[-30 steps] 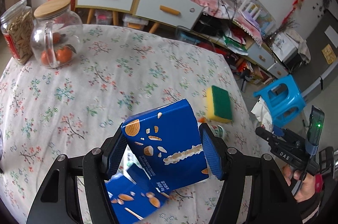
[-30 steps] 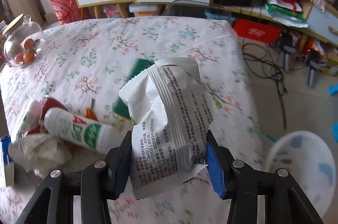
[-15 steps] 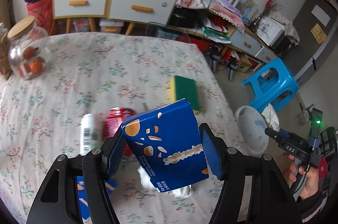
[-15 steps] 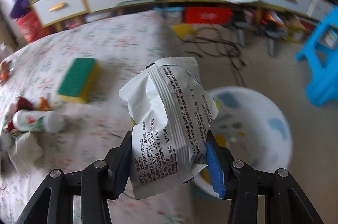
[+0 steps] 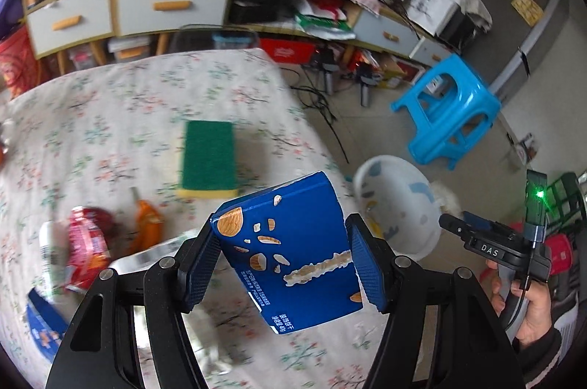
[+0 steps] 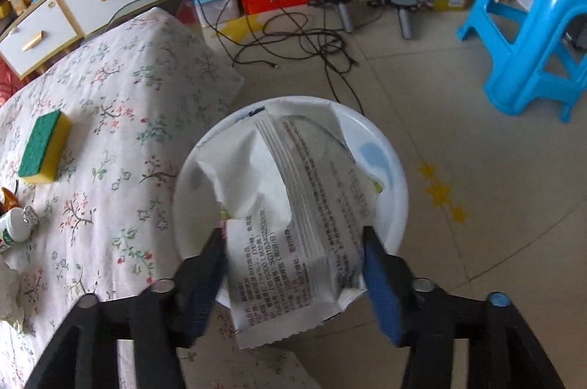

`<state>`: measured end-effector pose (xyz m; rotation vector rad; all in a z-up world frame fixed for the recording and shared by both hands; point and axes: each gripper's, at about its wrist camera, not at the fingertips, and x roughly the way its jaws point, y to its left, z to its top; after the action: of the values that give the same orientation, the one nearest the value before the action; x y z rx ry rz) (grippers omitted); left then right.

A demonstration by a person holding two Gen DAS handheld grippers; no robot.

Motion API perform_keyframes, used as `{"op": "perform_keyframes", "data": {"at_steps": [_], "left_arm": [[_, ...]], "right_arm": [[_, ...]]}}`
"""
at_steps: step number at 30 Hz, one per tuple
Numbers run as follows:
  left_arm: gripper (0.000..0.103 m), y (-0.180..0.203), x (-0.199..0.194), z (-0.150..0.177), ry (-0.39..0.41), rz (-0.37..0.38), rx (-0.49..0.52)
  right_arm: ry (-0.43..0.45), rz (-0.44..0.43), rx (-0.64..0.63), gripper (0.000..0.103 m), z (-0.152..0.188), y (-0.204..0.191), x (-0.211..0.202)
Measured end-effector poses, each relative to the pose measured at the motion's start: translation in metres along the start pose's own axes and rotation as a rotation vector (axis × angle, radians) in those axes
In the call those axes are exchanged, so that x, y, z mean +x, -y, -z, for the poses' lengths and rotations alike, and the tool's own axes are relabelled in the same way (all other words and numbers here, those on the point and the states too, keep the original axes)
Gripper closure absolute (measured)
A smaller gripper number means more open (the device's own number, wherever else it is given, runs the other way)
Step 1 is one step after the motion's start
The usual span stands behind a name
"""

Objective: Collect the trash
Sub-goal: 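Carry the white wrapper to the bin and release it with the right gripper, then drop the blue cracker box into the white bin with the left gripper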

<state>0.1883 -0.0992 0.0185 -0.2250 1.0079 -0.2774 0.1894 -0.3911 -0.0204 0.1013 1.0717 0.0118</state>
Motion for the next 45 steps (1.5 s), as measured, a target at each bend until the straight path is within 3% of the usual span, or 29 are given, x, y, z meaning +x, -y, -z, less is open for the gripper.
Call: {"op": "perform_keyframes", "data": {"at_steps": [1,9,20,22,23,25,33,45], "left_arm": [[0.033,0.008,0.006,-0.002,-0.005,0.007,0.014],[0.033,0.059,0.053,-0.012,-0.041,0.050,0.091],[0.032,0.115,0.111,-0.023,-0.064,0.117,0.147],[0.025,0.125,0.118,-0.025,-0.061,0.170,0.187],[0.013,0.129,0.121,-0.025,-0.054,0.166,0.211],[0.007,0.136,0.122,-0.025,-0.021,0.105,0.257],[0.006,0.123,0.109,-0.022,-0.018,0.027,0.292],[0.005,0.060,0.055,-0.013,-0.014,-0.026,0.264]], "right_arm": [[0.001,-0.002,0.008,0.030,0.000,0.003,0.000],[0.013,-0.014,0.081,0.028,0.000,0.025,-0.012],[-0.016,0.074,0.146,0.027,0.011,0.058,-0.023],[-0.020,0.084,0.158,0.027,0.012,0.064,-0.023],[-0.021,0.087,0.162,0.027,0.012,0.066,-0.024],[-0.023,0.094,0.171,0.027,0.013,0.070,-0.025],[-0.023,0.103,0.173,0.027,0.013,0.068,-0.027],[-0.005,0.123,0.086,0.024,0.007,0.031,-0.030]]}}
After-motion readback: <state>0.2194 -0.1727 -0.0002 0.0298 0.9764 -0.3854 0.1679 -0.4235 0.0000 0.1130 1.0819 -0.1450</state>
